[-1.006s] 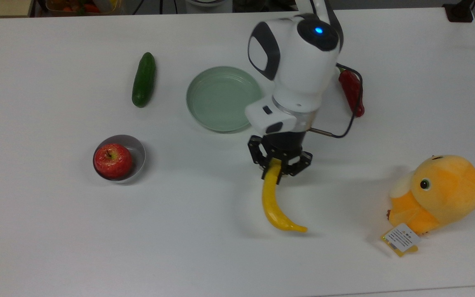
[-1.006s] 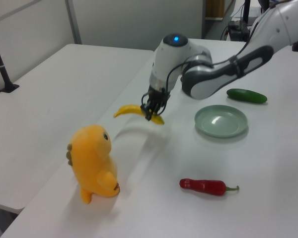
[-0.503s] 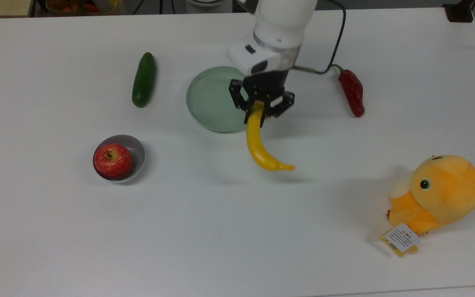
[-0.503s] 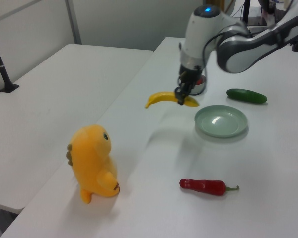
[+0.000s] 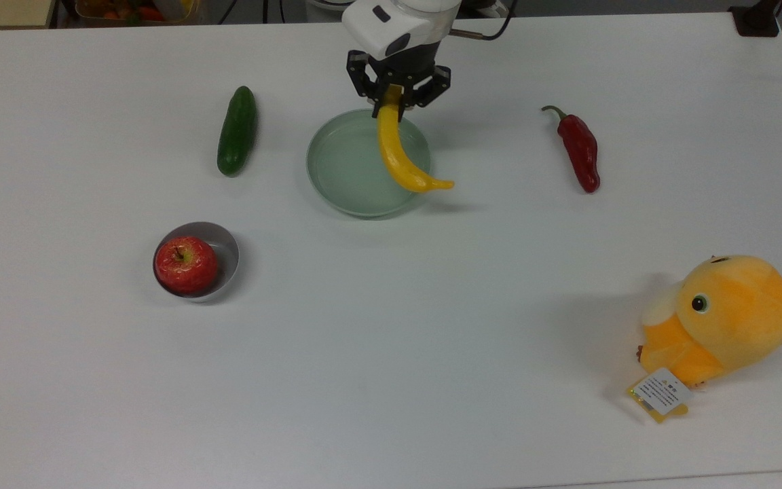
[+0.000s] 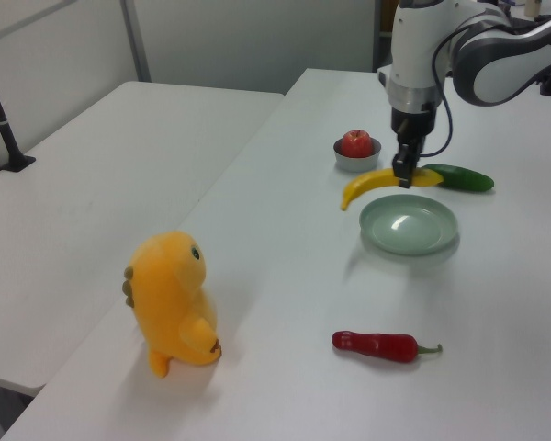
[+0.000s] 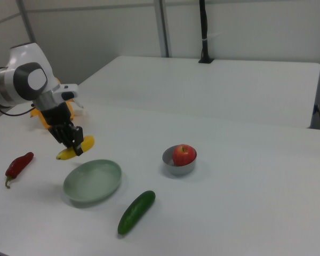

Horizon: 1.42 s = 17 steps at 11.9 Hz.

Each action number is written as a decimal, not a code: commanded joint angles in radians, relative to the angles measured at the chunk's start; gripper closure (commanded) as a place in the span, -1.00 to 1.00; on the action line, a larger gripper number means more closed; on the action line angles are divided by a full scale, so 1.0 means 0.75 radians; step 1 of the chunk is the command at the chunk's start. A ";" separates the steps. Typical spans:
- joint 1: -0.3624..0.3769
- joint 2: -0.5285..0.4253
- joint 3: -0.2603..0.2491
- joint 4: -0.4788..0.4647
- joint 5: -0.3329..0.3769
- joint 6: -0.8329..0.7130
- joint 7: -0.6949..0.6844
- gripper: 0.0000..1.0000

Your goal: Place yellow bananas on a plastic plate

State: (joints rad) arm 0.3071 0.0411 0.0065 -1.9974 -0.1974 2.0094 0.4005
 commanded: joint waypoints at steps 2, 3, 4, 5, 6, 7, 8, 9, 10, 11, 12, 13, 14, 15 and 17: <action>-0.045 0.015 0.014 -0.092 0.026 0.000 -0.055 0.71; -0.047 0.029 0.014 -0.090 0.026 0.031 -0.055 0.44; -0.049 0.037 0.014 -0.086 0.026 0.039 -0.055 -0.18; -0.051 0.064 0.014 -0.076 0.024 0.039 -0.053 -0.93; -0.052 0.078 0.014 -0.063 0.010 0.041 -0.053 -1.00; -0.052 0.074 0.014 -0.061 0.010 0.041 -0.053 -1.00; -0.052 0.070 0.014 -0.051 0.012 0.039 -0.053 -1.00; -0.052 0.066 0.014 -0.035 0.012 0.035 -0.049 -1.00; -0.056 0.056 0.014 -0.028 0.010 0.037 -0.049 -1.00; -0.072 0.044 0.012 -0.004 0.010 0.027 -0.047 -1.00; -0.084 0.019 0.010 0.008 0.012 0.021 -0.051 -1.00; -0.094 -0.007 0.010 0.014 0.018 0.017 -0.043 -1.00; -0.101 -0.034 0.010 0.012 0.024 0.008 -0.045 -1.00; -0.105 -0.061 0.010 0.012 0.024 -0.044 -0.049 -1.00; -0.125 -0.098 -0.027 0.047 0.034 -0.075 -0.080 -1.00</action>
State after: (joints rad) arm 0.2333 0.0168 0.0063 -1.9729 -0.1969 1.9923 0.3809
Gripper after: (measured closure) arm 0.000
